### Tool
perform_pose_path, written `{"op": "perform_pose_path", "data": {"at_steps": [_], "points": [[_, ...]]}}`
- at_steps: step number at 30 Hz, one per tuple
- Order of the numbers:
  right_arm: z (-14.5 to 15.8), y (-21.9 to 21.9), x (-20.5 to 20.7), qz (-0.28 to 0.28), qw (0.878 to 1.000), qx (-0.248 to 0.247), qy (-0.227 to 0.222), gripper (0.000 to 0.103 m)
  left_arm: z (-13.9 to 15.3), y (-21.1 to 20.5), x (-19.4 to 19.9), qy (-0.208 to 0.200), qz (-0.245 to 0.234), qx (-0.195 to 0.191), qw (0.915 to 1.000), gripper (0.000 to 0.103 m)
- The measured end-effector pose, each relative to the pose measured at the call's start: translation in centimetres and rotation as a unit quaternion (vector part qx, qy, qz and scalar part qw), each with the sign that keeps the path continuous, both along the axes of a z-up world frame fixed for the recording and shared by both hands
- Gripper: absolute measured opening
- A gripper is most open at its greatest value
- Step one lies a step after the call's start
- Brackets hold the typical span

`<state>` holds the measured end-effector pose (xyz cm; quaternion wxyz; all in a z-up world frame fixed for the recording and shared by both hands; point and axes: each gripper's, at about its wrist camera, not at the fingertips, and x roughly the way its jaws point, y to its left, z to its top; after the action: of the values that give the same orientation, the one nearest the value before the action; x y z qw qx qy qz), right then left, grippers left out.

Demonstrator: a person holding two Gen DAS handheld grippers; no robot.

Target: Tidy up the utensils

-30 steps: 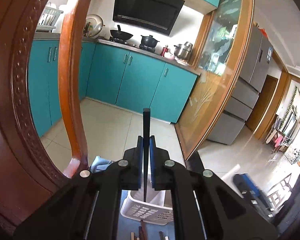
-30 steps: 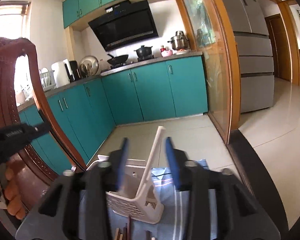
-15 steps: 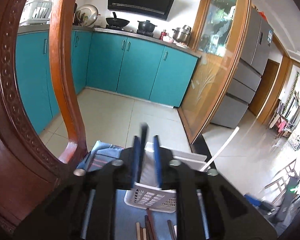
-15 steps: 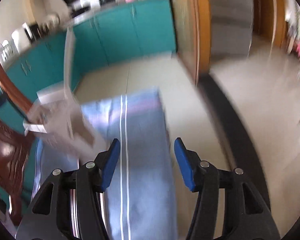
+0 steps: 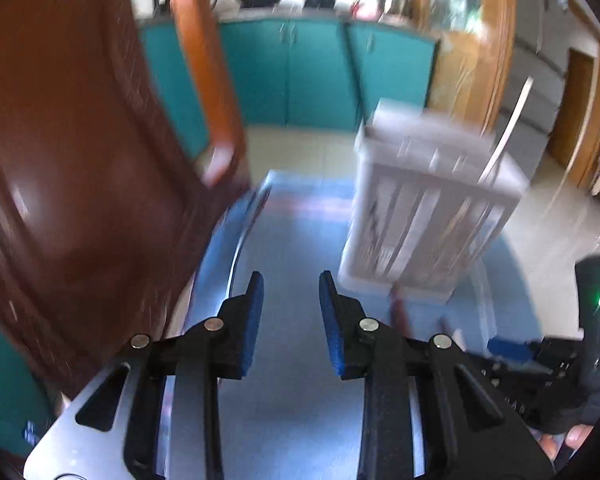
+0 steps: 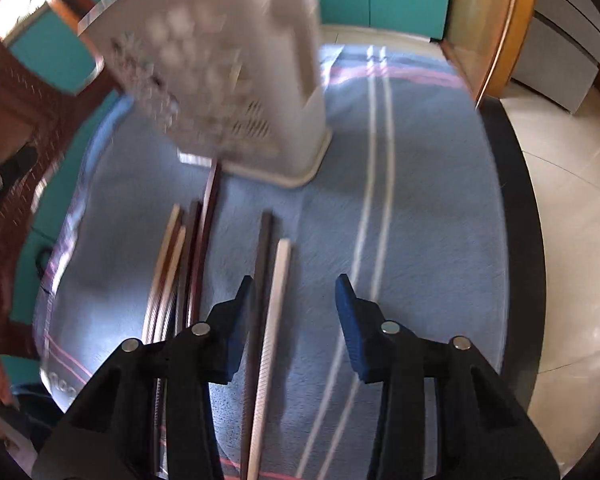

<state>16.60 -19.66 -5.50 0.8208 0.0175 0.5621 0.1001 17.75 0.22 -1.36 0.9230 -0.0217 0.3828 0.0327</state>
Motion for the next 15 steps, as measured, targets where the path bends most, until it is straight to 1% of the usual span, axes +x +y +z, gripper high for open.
{"op": "perform_pose_path", "data": {"at_steps": [1, 3, 6, 8, 9, 10, 13, 15], "points": [[-0.6, 0.5, 0.0, 0.003, 1.0, -0.006, 0.006, 0.043, -0.8, 0.4, -0.1, 0.018, 0.005, -0.012, 0.9997, 0.032], [-0.6, 1.1, 0.1, 0.008, 1.0, -0.022, 0.0, 0.042, -1.6, 1.1, -0.3, 0.036, 0.014, -0.029, 0.9988, 0.035], [-0.8, 1.8, 0.2, 0.008, 0.999, -0.035, -0.009, 0.043, -1.5, 1.5, -0.3, 0.041, 0.017, -0.029, 0.9986, 0.04], [-1.1, 2.2, 0.2, 0.003, 0.999, -0.036, -0.014, 0.04, -1.1, 1.7, -0.4, 0.038, 0.016, -0.03, 0.9987, 0.048], [-1.0, 1.8, 1.0, -0.001, 0.999, -0.035, -0.016, 0.03, -1.1, 1.9, -0.5, 0.037, 0.015, -0.029, 0.9988, 0.049], [-1.0, 2.0, 1.4, -0.005, 1.0, -0.025, -0.016, 0.014, -1.0, 2.0, -0.4, 0.038, 0.014, -0.025, 0.9989, 0.05], [-0.8, 0.9, 1.6, -0.022, 1.0, 0.003, -0.009, 0.014, -1.2, 2.2, -0.1, 0.047, 0.011, -0.022, 0.9986, 0.051], [-0.4, -0.4, 1.8, -0.036, 0.999, 0.006, -0.012, 0.014, -1.7, 2.2, -0.1, 0.054, 0.008, -0.019, 0.9983, 0.051]]}}
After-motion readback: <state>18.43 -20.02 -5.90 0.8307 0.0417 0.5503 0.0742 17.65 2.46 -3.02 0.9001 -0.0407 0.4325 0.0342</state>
